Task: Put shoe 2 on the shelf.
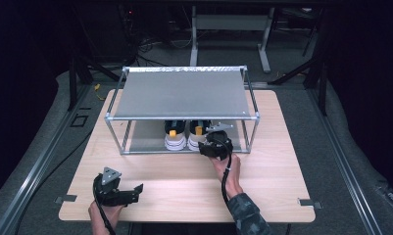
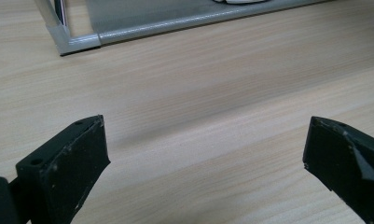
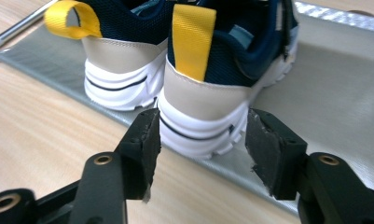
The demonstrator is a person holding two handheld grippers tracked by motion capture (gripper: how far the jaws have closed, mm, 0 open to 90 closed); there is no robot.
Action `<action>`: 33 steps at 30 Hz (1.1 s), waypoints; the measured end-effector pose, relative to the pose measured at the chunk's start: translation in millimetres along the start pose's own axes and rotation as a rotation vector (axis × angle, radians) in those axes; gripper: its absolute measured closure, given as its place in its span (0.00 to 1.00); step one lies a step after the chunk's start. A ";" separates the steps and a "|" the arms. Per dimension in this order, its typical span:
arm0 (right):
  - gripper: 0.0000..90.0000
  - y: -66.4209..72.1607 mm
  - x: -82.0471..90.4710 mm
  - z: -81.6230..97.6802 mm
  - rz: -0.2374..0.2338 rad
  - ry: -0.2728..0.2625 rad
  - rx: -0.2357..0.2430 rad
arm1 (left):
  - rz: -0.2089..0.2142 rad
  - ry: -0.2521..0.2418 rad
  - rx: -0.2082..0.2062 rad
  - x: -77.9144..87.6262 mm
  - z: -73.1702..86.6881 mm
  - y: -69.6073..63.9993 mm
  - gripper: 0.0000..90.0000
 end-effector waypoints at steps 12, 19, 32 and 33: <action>0.22 -16.3 53.5 23.0 -0.058 0.016 0.034 | -0.001 0.007 -0.003 2.3 1.2 2.3 0.00; 0.16 -29.4 71.5 39.9 -0.055 0.027 0.037 | -0.001 0.009 -0.005 1.7 1.7 2.0 0.00; 0.08 -72.4 110.4 87.7 0.002 0.044 0.008 | -0.006 0.015 0.003 1.2 5.9 5.2 0.00; 0.08 -77.5 112.8 92.4 0.044 0.056 0.009 | -0.007 0.015 0.004 1.0 6.4 5.4 0.00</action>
Point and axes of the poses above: each handheld gripper's, and its own axes: x roughly backward along the jaws, z roughly out of its underside, y roughly to its left, the point moved 8 cm from there along -x, roughly forward along the jaws
